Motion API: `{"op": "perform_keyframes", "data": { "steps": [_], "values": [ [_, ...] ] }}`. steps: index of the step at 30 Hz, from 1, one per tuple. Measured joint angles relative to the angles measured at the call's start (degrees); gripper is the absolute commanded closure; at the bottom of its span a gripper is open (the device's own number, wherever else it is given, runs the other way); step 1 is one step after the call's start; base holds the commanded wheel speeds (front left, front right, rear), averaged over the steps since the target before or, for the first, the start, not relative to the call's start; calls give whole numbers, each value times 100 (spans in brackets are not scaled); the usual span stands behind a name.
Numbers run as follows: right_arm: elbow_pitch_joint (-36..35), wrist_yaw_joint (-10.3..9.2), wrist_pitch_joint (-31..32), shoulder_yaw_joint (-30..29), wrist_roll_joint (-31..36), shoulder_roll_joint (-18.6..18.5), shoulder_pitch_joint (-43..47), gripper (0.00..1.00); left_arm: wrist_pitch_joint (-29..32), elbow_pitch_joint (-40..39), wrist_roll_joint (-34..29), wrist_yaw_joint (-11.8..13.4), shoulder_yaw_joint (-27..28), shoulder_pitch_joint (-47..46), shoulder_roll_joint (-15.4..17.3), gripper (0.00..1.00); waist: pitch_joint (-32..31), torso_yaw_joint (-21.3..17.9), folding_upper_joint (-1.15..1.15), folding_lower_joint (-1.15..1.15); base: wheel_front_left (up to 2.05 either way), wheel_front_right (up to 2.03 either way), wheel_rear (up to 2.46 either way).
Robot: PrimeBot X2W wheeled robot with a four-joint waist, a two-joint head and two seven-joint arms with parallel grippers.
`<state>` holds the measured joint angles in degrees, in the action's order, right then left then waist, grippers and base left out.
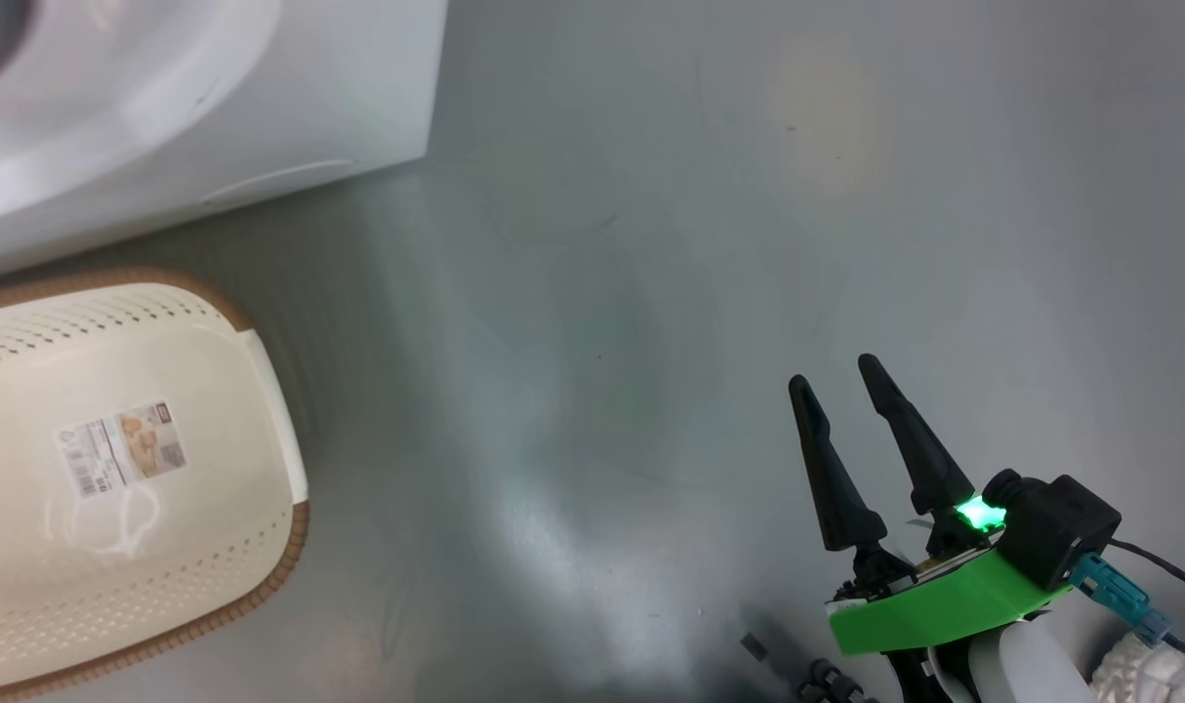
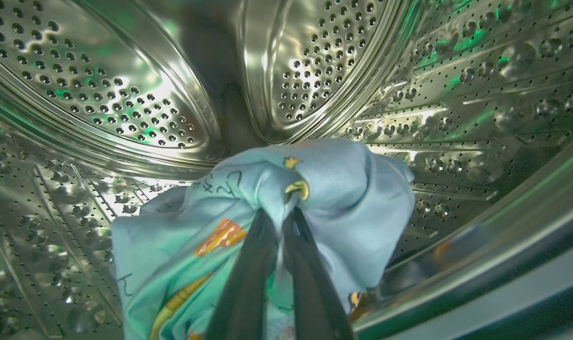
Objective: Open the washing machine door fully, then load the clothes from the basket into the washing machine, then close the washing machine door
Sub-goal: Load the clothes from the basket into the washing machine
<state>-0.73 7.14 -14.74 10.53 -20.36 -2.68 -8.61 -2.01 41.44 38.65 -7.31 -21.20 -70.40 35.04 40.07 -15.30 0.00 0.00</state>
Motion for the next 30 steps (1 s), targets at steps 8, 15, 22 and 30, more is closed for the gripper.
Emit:
{"op": "perform_keyframes", "data": {
  "steps": [8, 15, 22, 30],
  "values": [
    [-73, 0, 0, 116, 1, -1, 1, 0, -472, -137, 67, 0, -526, -446, 415, 100, 283, -82, 0, 0, 0, 0, 0],
    [-77, 0, 0, 221, -59, 16, -1, 0, -1252, -92, -292, 0, -368, -982, 541, 100, 414, -178, 0, 0, 0, 0, 0],
    [-91, 0, 0, 223, -98, 16, -10, 0, -1271, 15, -398, 0, -172, -979, 471, 100, 449, -201, 0, 0, 0, 0, 0],
    [-34, 0, 0, 227, -98, 18, -88, 0, -1105, 581, -212, 0, -589, -879, 441, 100, 379, -173, 0, 0, 0, 0, 0]
  ]
}}
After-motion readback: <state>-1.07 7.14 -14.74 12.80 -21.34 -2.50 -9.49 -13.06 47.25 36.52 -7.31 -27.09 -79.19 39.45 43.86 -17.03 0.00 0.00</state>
